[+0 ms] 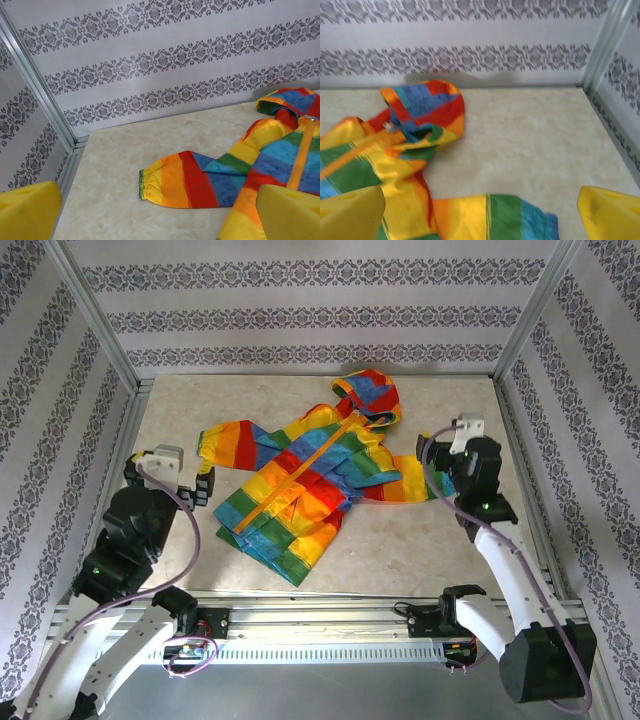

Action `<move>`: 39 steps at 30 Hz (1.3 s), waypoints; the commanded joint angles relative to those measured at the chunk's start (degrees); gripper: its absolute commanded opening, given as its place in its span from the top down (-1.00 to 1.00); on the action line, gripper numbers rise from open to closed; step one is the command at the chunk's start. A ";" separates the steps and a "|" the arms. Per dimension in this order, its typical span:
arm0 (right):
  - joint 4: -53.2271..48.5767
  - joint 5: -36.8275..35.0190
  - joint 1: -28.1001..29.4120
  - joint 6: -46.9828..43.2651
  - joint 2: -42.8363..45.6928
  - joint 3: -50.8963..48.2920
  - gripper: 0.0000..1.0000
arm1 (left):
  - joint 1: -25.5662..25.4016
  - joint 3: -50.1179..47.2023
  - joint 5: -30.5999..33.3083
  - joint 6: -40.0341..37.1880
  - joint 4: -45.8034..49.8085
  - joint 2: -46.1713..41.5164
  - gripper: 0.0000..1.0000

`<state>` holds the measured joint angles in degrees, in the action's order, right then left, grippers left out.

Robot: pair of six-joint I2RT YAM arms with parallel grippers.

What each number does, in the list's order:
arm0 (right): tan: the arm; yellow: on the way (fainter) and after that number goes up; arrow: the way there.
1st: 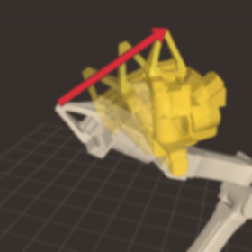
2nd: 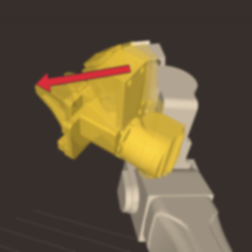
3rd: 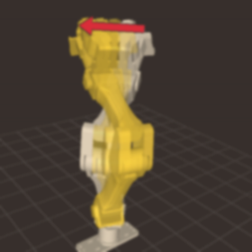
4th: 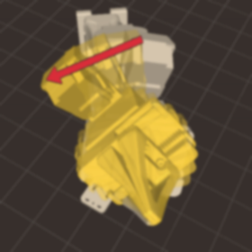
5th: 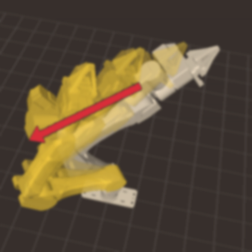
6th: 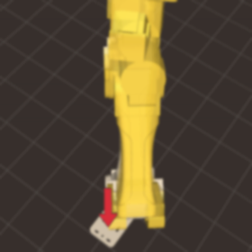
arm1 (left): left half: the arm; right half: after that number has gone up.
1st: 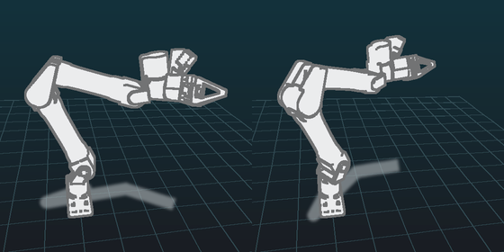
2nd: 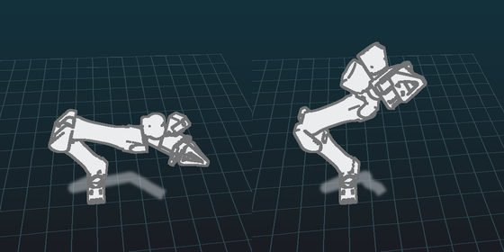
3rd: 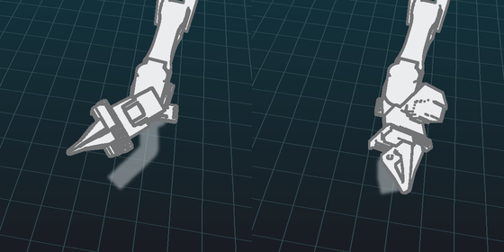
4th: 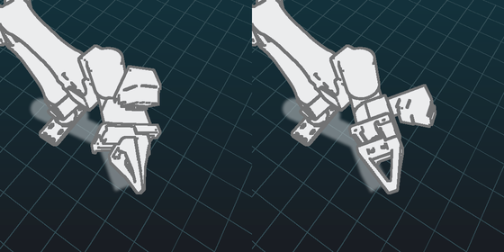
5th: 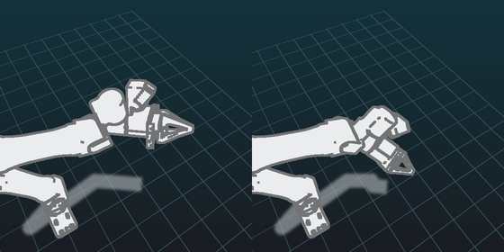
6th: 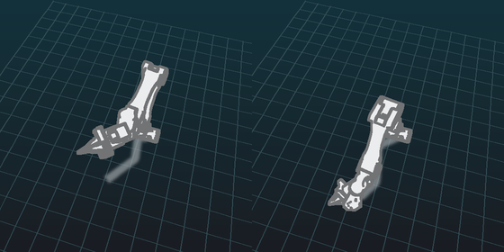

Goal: Zip up the jacket

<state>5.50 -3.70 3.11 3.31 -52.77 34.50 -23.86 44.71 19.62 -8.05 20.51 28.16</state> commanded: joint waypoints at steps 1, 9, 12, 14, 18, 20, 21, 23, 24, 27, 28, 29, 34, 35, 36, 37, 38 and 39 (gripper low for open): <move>17.67 -1.54 -0.21 0.43 2.06 -10.14 -0.96 | 0.74 -8.48 -0.53 -7.99 -18.41 -4.00 -0.99; 32.81 -3.87 -0.21 -0.04 -3.75 -21.10 -0.96 | 0.88 -30.92 -0.48 -11.28 -45.13 -5.07 -0.99; 36.78 -4.71 -0.21 -1.72 -7.21 -22.10 -0.96 | 2.31 -34.57 0.93 -8.11 -49.62 -0.23 -0.99; 39.32 -4.29 -0.22 -2.62 -9.60 -22.18 -0.95 | 3.76 -35.54 0.66 -5.27 -51.30 3.68 -0.99; 44.40 -3.23 -0.30 -3.20 -14.66 -22.04 -0.96 | 8.21 -36.10 -2.34 0.43 -55.61 13.45 -0.99; 46.88 -2.83 -0.31 -3.38 -17.42 -21.79 -0.96 | 10.41 -36.18 -4.20 2.43 -58.30 18.70 -0.99; 48.08 -2.65 -0.37 -3.36 -18.90 -21.64 -0.96 | 11.32 -36.18 -5.02 3.13 -59.86 21.36 -0.99; 50.68 -1.96 -0.39 -3.29 -21.62 -21.66 -0.96 | 12.61 -36.12 -6.21 3.85 -63.21 26.10 -0.99; 52.22 -1.45 -0.39 -3.29 -23.05 -21.71 -0.96 | 13.13 -35.96 -6.88 3.99 -64.87 28.66 -0.99; 55.37 -0.83 -0.39 -3.31 -26.87 -21.35 -0.96 | 14.76 -35.20 -8.98 4.68 -68.80 35.59 -0.99; 56.11 -0.65 -0.40 -3.29 -28.35 -21.09 -0.96 | 15.33 -34.84 -9.82 4.95 -69.97 37.98 -0.99; 56.58 -0.56 -0.46 -3.30 -29.58 -20.69 -0.96 | 15.75 -34.40 -10.54 5.15 -71.70 40.53 -0.99; 58.35 0.32 -0.39 -3.57 -34.85 -18.79 -0.96 | 17.34 -30.75 -12.97 4.02 -74.54 47.69 -0.99; 57.98 0.66 -0.39 -3.57 -35.23 -18.19 -0.96 | 17.93 -29.83 -14.12 4.06 -74.59 49.09 -0.99; 56.73 0.71 -0.39 -3.57 -35.08 -17.51 -0.97 | 18.53 -29.09 -15.18 4.29 -74.56 50.25 -0.99; 54.26 0.70 -0.39 -3.57 -34.87 -16.55 -0.96 | 19.44 -28.38 -16.53 4.88 -75.14 52.05 -0.99; 52.27 0.62 -0.39 -3.58 -34.77 -15.51 -0.96 | 20.17 -27.98 -17.48 5.20 -76.61 54.08 -0.99; 51.32 0.67 -0.46 -3.37 -34.97 -15.17 -0.96 | 20.54 -27.69 -17.89 5.36 -77.90 55.90 -0.99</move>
<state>58.06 -4.38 3.09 0.03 -87.61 16.73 -4.84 15.51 5.63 -4.34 -51.11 80.71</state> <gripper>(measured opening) 0.981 0.994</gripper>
